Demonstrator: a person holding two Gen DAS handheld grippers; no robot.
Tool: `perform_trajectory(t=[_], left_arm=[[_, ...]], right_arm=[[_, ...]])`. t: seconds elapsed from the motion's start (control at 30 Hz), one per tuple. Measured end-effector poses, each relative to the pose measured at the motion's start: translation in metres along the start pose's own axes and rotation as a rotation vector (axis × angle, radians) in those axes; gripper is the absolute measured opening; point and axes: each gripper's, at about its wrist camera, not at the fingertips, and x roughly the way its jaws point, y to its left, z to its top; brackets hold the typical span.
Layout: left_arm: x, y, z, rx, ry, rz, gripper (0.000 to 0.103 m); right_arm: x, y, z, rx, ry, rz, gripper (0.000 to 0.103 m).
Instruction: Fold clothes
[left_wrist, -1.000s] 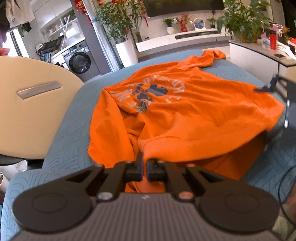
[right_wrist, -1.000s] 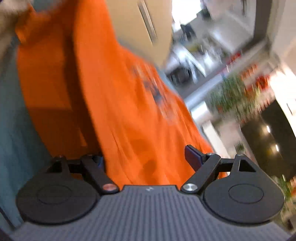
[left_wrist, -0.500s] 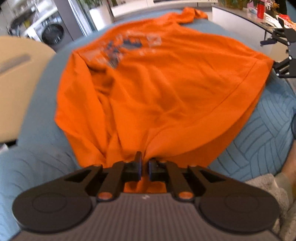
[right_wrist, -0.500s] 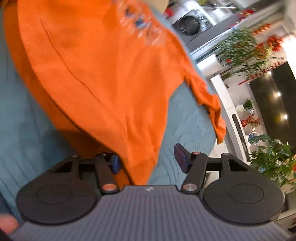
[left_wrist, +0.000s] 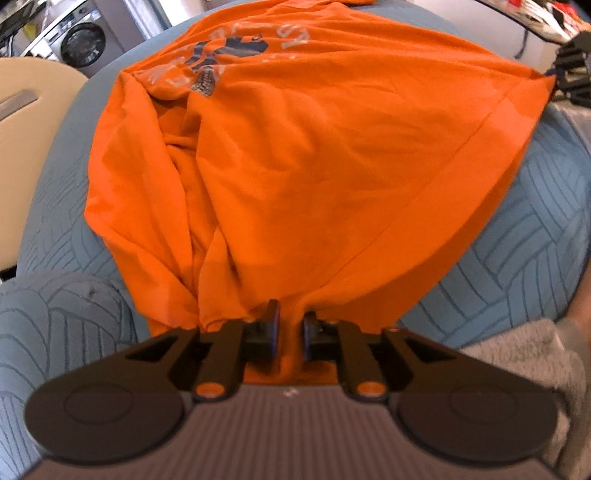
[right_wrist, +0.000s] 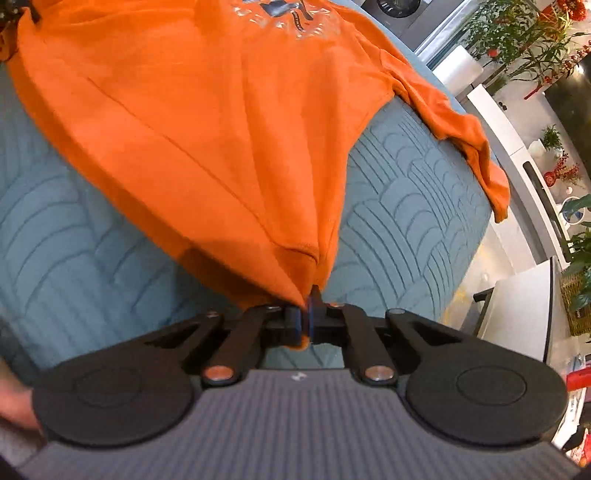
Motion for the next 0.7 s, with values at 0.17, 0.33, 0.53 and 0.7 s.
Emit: perform_trajectory(t=[0.17,0.33,0.53,0.7], left_arm=[[-0.005,-0.003,-0.008,0.066,0.031,0.005,0.015],[-0.005,-0.004,-0.013,0.121,0.081,-0.005,0.024],[-0.018,-0.006,-0.022,0.194,0.09,-0.04,0.072],[-0.039,0.008,-0.028,0.167,0.051,-0.022,0.079]], right_arm=[[-0.014,0.002,-0.021,0.0,0.025,-0.031,0.004],[0.002,0.014,-0.021,-0.054,0.032,-0.056,0.008],[0.007,0.0,-0.019,-0.02,0.081,0.052,0.034],[-0.022,-0.029,-0.029,0.163,0.063,0.174,0.036]])
